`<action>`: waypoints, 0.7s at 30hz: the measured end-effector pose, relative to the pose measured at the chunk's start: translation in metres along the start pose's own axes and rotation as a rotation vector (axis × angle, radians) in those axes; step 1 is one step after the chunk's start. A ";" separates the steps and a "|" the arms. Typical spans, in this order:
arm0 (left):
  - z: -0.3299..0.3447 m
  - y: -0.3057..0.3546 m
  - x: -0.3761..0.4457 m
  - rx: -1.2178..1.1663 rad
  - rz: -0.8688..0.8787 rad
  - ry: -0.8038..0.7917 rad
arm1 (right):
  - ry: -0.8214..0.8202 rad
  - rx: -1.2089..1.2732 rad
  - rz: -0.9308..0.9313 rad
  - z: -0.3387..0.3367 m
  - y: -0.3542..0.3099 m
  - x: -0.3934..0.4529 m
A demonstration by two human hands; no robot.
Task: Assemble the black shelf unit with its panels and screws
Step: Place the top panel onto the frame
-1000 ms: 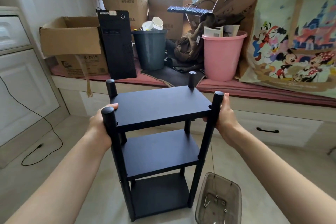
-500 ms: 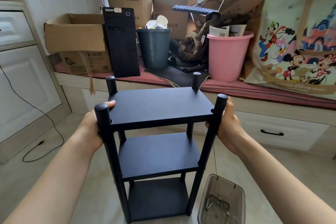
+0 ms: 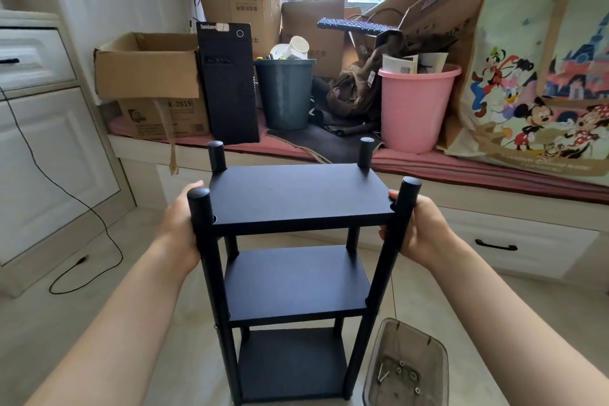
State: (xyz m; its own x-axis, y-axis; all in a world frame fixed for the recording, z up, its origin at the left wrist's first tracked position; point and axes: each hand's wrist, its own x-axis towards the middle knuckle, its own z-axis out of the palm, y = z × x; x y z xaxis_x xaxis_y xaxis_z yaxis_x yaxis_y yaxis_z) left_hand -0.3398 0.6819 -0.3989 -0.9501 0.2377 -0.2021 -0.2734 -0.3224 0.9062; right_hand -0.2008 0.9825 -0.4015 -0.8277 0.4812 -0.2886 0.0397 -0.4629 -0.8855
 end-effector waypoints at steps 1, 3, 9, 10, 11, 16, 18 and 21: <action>0.000 0.001 -0.001 0.007 0.016 0.065 | 0.035 0.015 -0.009 0.003 0.000 -0.001; -0.002 0.000 -0.001 0.068 0.107 0.170 | 0.081 0.044 -0.024 0.008 0.001 -0.002; -0.007 -0.007 -0.007 0.163 0.275 0.242 | 0.155 0.114 -0.049 0.022 0.004 -0.009; -0.007 -0.007 -0.006 0.178 0.283 0.251 | 0.158 0.134 -0.055 0.025 0.006 -0.010; -0.007 -0.007 -0.006 0.194 0.292 0.253 | 0.160 0.153 -0.062 0.028 0.007 -0.012; -0.012 -0.004 -0.009 0.213 0.357 0.190 | 0.155 0.159 -0.087 0.044 0.017 -0.017; -0.013 -0.004 -0.009 0.218 0.367 0.214 | 0.132 0.140 -0.095 0.049 0.022 -0.020; -0.008 -0.011 -0.013 0.367 0.429 0.302 | 0.088 0.152 -0.083 0.059 0.029 -0.026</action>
State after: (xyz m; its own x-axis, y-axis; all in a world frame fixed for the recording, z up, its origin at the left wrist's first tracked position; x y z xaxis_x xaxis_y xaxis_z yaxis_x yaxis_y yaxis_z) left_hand -0.3256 0.6747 -0.4093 -0.9787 -0.1284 0.1599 0.1592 0.0158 0.9871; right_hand -0.2115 0.9124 -0.3985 -0.7719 0.5829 -0.2538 -0.1174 -0.5229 -0.8442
